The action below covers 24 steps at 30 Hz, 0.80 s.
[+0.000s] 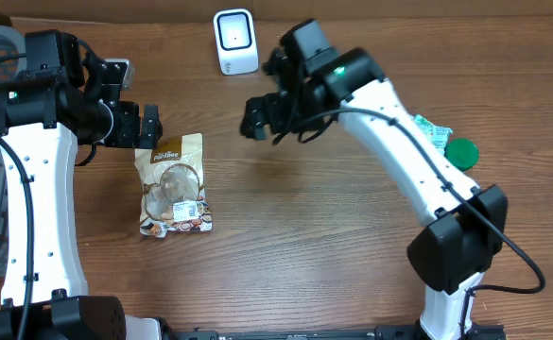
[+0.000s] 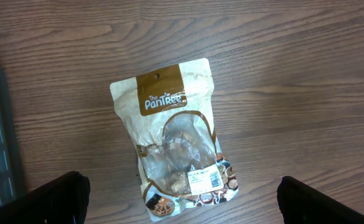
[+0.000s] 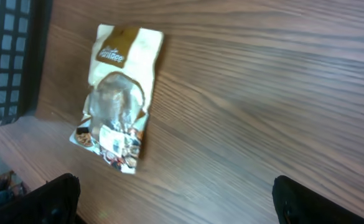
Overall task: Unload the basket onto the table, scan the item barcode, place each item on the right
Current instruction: 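Reach the right gripper left to the PanTree bread bag and grasp it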
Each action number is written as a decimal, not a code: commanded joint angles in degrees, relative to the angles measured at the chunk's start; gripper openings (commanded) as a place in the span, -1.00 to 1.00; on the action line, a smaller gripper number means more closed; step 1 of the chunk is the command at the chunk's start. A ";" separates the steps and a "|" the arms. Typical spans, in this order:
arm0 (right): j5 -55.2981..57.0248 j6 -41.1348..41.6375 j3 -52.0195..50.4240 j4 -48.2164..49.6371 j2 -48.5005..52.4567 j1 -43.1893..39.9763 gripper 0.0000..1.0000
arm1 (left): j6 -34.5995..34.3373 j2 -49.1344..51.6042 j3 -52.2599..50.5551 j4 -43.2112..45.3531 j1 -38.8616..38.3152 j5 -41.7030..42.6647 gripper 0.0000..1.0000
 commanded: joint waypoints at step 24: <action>-2.03 17.81 -29.77 39.80 5.05 16.28 0.57 | 1.07 -0.68 1.07 0.24 -0.13 0.02 0.99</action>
